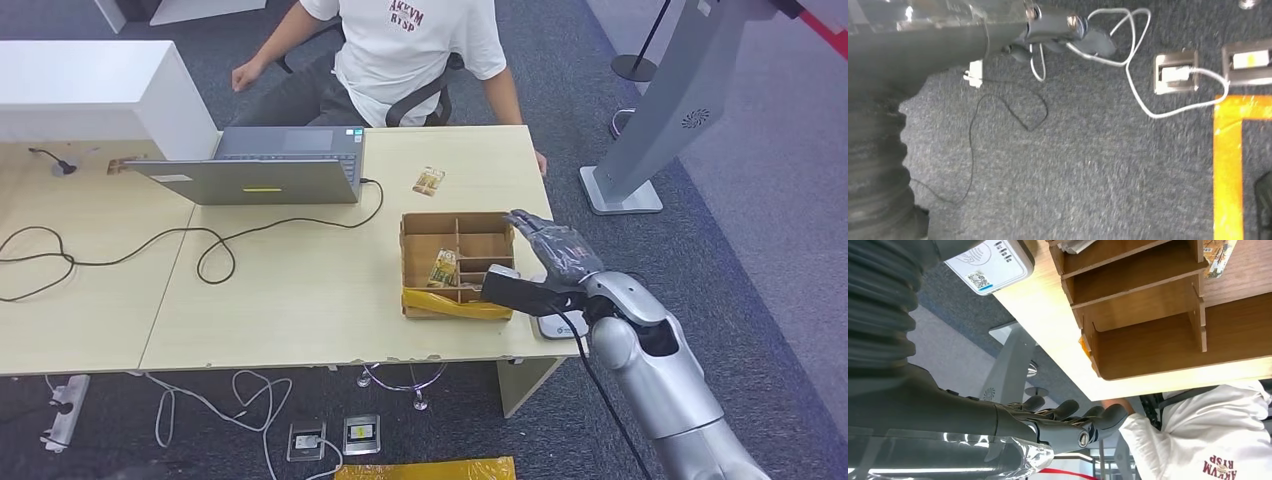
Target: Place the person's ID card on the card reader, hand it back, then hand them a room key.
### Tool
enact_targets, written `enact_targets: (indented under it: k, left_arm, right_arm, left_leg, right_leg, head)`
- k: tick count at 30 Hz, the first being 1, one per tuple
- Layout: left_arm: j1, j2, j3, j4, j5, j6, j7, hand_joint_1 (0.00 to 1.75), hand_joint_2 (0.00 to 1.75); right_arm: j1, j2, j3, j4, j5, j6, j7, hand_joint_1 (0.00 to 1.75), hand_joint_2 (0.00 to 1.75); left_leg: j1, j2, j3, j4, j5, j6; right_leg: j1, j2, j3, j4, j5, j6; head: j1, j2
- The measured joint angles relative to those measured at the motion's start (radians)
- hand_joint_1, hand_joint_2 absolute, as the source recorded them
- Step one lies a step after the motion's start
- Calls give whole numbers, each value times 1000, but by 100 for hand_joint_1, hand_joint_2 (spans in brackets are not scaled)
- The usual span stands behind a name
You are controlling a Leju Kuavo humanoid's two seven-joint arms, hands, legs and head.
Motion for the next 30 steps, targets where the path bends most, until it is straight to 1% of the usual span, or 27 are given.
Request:
enact_targets:
  k: [8, 15, 18, 24, 30]
  left_arm:
    - [74, 5, 1, 0, -73, 94, 26, 0, 175]
    - [165, -16, -3, 1, -137, 187, 58, 0, 175]
    - [195, -28, -4, 5, -149, 199, 81, 0, 175]
    - [229, -68, -8, 8, -191, 211, 124, 0, 175]
    - [230, -138, -14, 10, -201, 202, 175, 0, 175]
  right_arm:
    - [21, -6, -25, 0, 3, -4, -7, 0, 175]
    - [42, -14, -41, -22, 9, 8, -3, 0, 175]
    - [48, -15, -44, -37, 9, 13, 0, 0, 175]
    - [63, -19, -44, -66, 12, 11, 28, 0, 175]
    - [86, -20, -45, -104, 10, 9, 51, 0, 175]
  left_leg:
    - [0, 0, 0, 0, -1, -1]
    - [0, 0, 0, 0, -2, -2]
    - [0, 0, 0, 0, -2, -2]
    - [0, 0, 0, 0, -2, -2]
    - [-1, 0, 0, 0, -2, -2]
  right_leg:
    - [0, 0, 0, -1, 0, 0]
    - [0, 0, 0, -1, -1, -1]
    - [0, 0, 0, -1, -1, -1]
    - [0, 0, 0, -1, -1, -1]
    - [0, 0, 0, -1, -1, -1]
  head:
    - [0, 0]
    - [0, 0]
    - [0, 0]
    - [0, 0]
    - [0, 0]
